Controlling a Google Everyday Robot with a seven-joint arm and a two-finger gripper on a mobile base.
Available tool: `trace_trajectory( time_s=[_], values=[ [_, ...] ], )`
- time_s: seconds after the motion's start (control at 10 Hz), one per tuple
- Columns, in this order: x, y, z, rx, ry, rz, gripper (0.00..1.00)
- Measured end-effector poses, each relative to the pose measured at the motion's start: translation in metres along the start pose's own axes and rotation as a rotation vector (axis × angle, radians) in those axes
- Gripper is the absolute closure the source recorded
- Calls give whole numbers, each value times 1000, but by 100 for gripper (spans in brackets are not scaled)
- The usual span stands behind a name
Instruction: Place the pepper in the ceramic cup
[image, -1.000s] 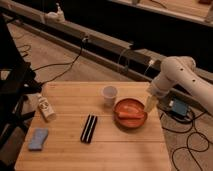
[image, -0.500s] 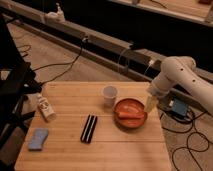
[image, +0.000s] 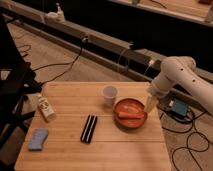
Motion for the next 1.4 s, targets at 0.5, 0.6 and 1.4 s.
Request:
trace_trajectory(
  time_s=[0.5,0.6,1.4],
  values=[
    [-9,-3,6,4,0,-8,23],
    [-15,-2,13,5,3,-23,23],
    [-53,15,108,-94,19,-88,23]
  ],
)
